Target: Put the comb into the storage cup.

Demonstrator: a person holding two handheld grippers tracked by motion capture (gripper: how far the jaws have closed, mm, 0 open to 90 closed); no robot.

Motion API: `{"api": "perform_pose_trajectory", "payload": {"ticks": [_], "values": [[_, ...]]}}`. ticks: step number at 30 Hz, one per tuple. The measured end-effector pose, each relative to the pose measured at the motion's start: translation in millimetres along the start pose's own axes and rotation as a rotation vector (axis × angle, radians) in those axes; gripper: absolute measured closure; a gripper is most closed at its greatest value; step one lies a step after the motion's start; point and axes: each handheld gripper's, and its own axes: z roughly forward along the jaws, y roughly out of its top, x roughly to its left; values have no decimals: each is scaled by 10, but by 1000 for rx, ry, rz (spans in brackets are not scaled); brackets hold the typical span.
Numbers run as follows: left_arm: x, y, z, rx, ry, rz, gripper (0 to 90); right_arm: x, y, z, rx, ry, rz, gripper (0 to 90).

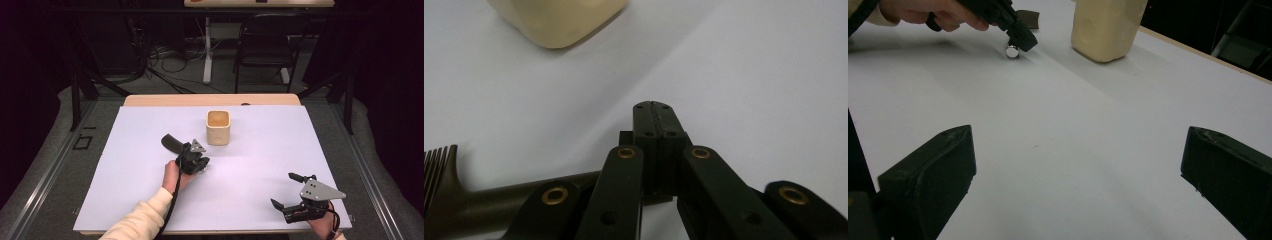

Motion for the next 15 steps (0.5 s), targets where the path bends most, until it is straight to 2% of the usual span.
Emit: {"api": "perform_pose_trajectory", "payload": {"ticks": [15], "values": [[-6, -101, -130, 33, -12, -29, 900, 0, 4, -13, -7, -2, 3, 7]]}}
